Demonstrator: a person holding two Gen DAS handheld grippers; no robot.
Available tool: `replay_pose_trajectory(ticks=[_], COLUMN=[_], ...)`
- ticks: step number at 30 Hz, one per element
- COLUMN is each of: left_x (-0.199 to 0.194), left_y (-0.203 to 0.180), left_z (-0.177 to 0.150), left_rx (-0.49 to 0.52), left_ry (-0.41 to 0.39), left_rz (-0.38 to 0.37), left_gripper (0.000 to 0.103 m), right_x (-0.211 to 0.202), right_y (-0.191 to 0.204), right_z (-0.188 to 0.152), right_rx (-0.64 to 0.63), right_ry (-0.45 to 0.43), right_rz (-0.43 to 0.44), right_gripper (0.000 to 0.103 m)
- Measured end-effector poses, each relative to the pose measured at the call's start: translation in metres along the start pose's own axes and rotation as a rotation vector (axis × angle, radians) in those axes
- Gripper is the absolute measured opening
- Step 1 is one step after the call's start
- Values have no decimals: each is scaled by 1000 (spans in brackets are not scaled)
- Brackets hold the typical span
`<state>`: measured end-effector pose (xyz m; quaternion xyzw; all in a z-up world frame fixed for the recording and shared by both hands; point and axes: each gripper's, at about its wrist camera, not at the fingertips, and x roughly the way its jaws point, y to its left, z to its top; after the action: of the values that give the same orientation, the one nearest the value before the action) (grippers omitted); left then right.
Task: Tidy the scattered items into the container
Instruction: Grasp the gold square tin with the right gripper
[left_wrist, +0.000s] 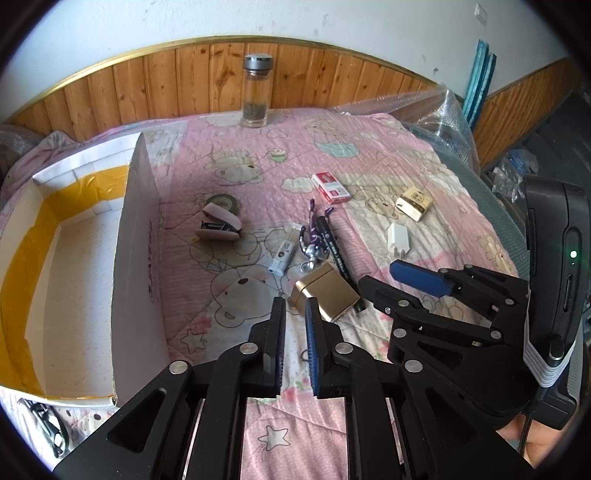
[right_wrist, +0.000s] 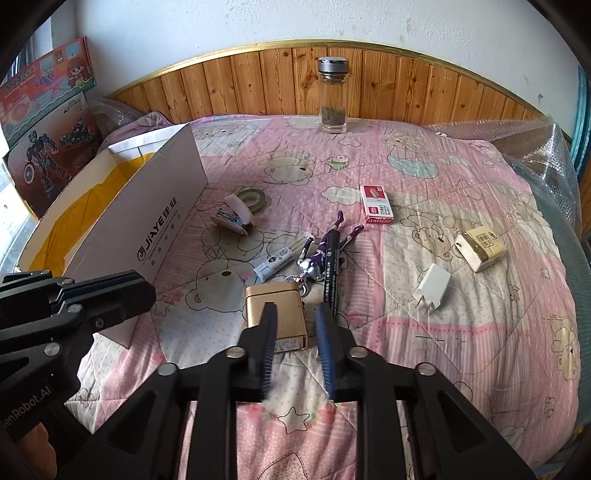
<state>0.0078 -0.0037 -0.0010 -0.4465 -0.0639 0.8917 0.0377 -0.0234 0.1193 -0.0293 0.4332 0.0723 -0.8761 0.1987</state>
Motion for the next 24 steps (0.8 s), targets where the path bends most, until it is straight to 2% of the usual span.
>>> replay_pose_trajectory(ticks=[1, 3, 6, 11, 15, 19, 24], left_x=[1, 2, 4, 11, 17, 23, 26], left_y=[1, 4, 8, 12, 22, 33, 33], left_z=[0, -1, -1, -5, -8, -10, -12], left_rx=[-5, -16, -28, -31, -60, -98, -115], left_ry=[2, 7, 17, 45, 68, 87, 112], left_rz=[3, 4, -5, -11, 3, -3, -82], left_gripper=[28, 38, 42, 44, 45, 45, 45], right_x=[0, 1, 3, 8, 13, 19, 21], right_y=[0, -1, -1, -6, -18, -26, -13], right_z=[0, 1, 1, 0, -2, -6, -6], right_rx=[2, 5, 16, 29, 70, 107, 46], right_ry=[-2, -2, 4, 21, 40, 69, 57], right_rz=[1, 0, 11, 22, 38, 93, 140], right_gripper=[38, 44, 53, 63, 65, 65, 65])
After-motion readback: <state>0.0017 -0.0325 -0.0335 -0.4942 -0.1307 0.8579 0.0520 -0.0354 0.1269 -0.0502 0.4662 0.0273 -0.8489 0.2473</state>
